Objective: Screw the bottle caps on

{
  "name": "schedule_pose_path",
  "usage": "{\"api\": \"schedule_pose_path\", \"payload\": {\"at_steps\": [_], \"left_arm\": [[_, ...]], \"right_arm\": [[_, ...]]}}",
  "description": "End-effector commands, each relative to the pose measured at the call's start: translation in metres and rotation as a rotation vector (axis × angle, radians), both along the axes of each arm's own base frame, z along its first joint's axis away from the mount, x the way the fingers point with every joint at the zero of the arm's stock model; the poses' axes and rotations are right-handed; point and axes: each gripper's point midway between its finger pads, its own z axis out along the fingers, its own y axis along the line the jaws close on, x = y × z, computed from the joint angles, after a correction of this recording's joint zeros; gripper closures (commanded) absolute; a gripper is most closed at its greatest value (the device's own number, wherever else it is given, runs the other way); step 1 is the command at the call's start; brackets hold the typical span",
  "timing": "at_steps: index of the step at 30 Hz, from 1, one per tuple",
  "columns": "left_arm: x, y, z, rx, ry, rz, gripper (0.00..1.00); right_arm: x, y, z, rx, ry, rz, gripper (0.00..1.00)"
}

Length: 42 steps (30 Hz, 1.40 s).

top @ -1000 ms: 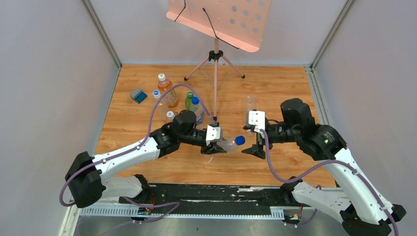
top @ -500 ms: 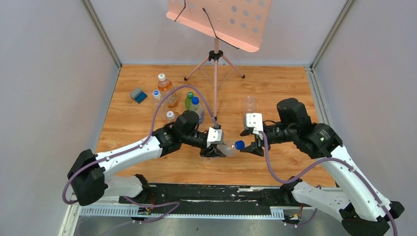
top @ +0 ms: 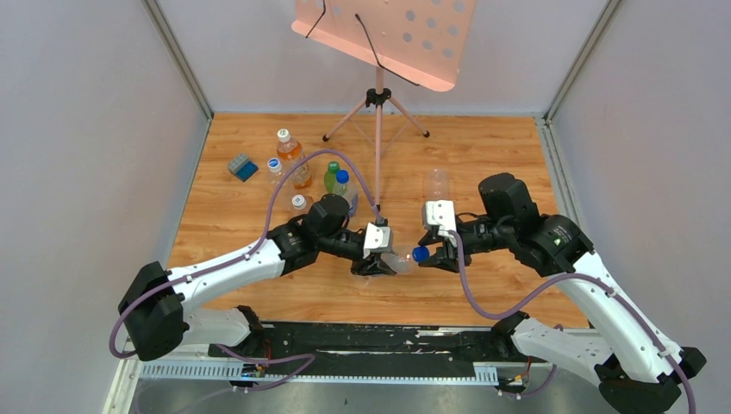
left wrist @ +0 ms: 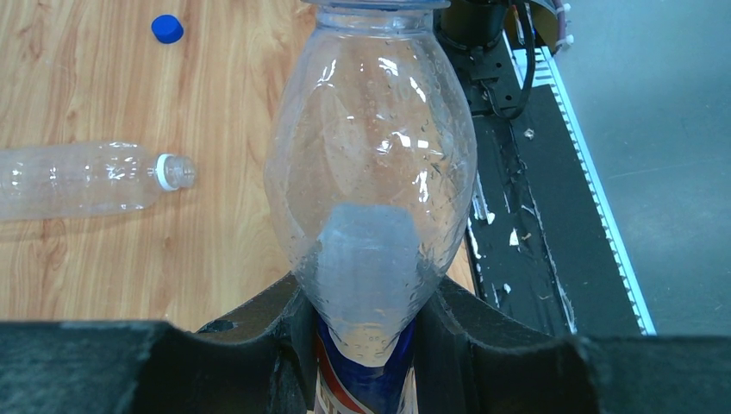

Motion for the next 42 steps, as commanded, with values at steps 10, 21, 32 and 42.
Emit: {"api": "schedule_pose_path", "payload": {"at_steps": [10,21,32,42], "left_arm": [[0.014,-0.012,0.05,-0.131,-0.083,0.039,0.89],[0.073,-0.004,0.055,-0.175,-0.243,0.395,0.89],[0.08,-0.011,0.041,-0.1,-0.397,0.533,0.89],[0.055,-0.017,0.021,-0.032,-0.146,0.33,0.94]], "right_arm": [[0.005,-0.004,-0.008,-0.024,-0.002,-0.06,0.69],[0.064,0.014,-0.008,0.064,0.585,-0.782,1.0],[0.082,0.016,0.031,0.383,1.014,-1.114,0.71],[0.055,-0.016,0.055,0.198,0.12,-0.547,0.22]]}}
